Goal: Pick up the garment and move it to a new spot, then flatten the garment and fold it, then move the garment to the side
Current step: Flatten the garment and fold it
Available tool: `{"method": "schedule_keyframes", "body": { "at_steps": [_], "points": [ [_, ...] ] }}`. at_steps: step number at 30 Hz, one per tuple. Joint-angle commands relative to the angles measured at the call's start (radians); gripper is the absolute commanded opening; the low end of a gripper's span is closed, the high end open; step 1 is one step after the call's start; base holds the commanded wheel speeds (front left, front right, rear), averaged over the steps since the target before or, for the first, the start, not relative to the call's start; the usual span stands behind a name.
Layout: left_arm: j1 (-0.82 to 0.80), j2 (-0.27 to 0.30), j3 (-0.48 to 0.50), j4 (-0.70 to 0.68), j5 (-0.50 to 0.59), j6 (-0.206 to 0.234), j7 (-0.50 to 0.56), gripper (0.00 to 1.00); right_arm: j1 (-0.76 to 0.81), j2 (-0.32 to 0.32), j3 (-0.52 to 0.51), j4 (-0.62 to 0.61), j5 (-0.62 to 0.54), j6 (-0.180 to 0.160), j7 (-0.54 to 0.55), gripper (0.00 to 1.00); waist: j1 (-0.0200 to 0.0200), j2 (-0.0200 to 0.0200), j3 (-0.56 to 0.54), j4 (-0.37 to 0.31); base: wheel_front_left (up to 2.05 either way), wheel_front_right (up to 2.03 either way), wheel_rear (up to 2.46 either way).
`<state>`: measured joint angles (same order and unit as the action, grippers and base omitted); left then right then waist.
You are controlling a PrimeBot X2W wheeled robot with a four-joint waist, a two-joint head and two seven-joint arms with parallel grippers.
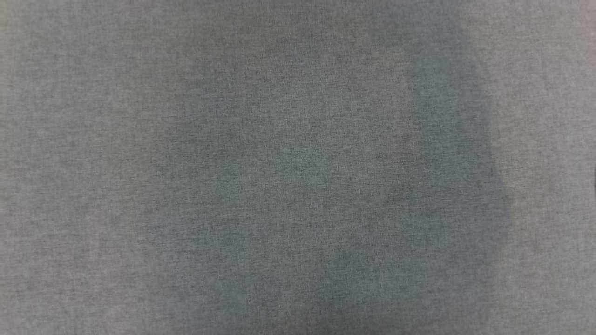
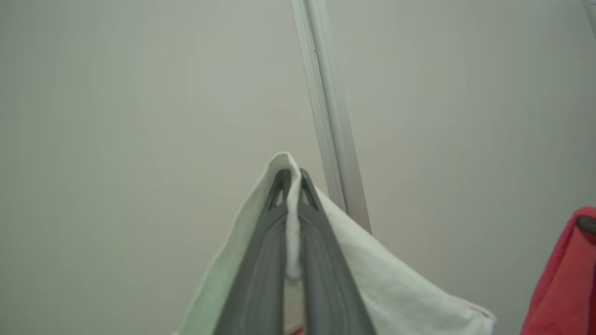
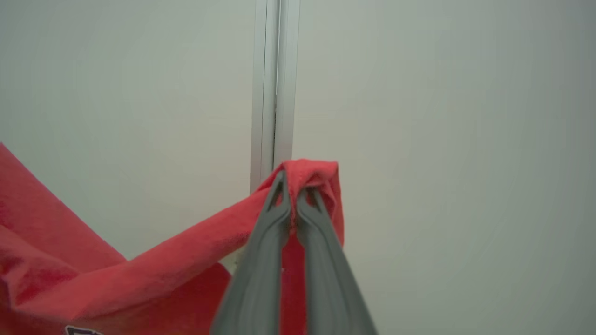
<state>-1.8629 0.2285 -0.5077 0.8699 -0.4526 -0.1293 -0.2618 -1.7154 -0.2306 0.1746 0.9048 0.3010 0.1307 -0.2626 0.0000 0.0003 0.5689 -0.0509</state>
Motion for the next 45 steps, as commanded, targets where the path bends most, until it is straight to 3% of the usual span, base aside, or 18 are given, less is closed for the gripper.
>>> {"method": "schedule_keyframes", "body": {
  "at_steps": [1, 4, 12, 13, 15, 16, 21, 25, 37, 45],
  "points": [
    [0.048, 0.004, -0.011, -0.003, -0.003, -0.001, -0.003, 0.00, 0.052, 0.004, 0.004, 0.007, 0.011, 0.000, -0.003, 0.00, 0.0000, -0.0003, -0.003, -0.001, 0.00, 0.00, 0.00],
    [0.148, 0.012, -0.029, -0.026, -0.006, -0.001, -0.003, 0.00, 0.136, 0.014, 0.019, -0.001, 0.025, 0.000, -0.003, 0.00, 0.0000, -0.0003, -0.012, 0.002, 0.00, 0.00, 0.00],
    [0.731, 0.017, 0.164, -0.290, -0.014, 0.036, -0.003, 0.00, 0.592, 0.023, 0.037, -0.113, 0.083, 0.000, -0.003, 0.00, 0.0000, -0.0003, -0.124, 0.007, 0.00, 0.00, 0.00],
    [0.731, 0.017, 0.164, -0.290, -0.014, 0.036, -0.003, 0.00, 0.592, 0.023, 0.037, -0.113, 0.083, 0.000, -0.003, 0.00, 0.0000, -0.0003, -0.124, 0.007, 0.00, 0.00, 0.00],
    [0.944, 0.004, 0.207, -0.387, 0.015, 0.052, -0.004, 0.00, 0.748, 0.032, 0.030, -0.165, 0.103, 0.000, -0.003, 0.00, 0.0000, -0.0003, -0.169, 0.008, 0.00, 0.00, 0.00],
    [0.944, 0.004, 0.207, -0.387, 0.015, 0.052, -0.004, 0.00, 0.748, 0.032, 0.030, -0.165, 0.103, 0.000, -0.003, 0.00, 0.0000, -0.0003, -0.169, 0.008, 0.00, 0.00, 0.00],
    [1.269, -0.046, 0.282, -0.512, 0.038, 0.071, -0.004, 0.00, 0.989, 0.038, 0.032, -0.238, 0.140, 0.000, -0.003, 0.00, 0.0000, -0.0003, -0.242, 0.013, 0.00, 0.00, 0.00],
    [1.480, -0.081, 0.307, -0.564, 0.065, 0.057, -0.004, 0.00, 1.168, 0.038, 0.027, -0.285, 0.169, 0.000, -0.003, 0.00, 0.0000, -0.0003, -0.302, 0.024, 0.00, 0.00, 0.00],
    [1.927, -0.148, 0.395, -0.733, 0.088, 0.054, -0.004, 0.00, 1.616, 0.037, -0.054, -0.458, 0.121, 0.000, -0.003, 0.00, 0.0000, -0.0003, -0.435, 0.042, 0.00, 0.00, 0.00],
    [2.036, -0.146, 0.387, -0.747, 0.105, 0.043, -0.004, 0.00, 1.796, 0.042, -0.102, -0.560, 0.087, 0.000, 0.032, 0.00, 0.0000, -0.0003, -0.468, 0.055, 0.00, 0.00, 0.00]
  ]
}}
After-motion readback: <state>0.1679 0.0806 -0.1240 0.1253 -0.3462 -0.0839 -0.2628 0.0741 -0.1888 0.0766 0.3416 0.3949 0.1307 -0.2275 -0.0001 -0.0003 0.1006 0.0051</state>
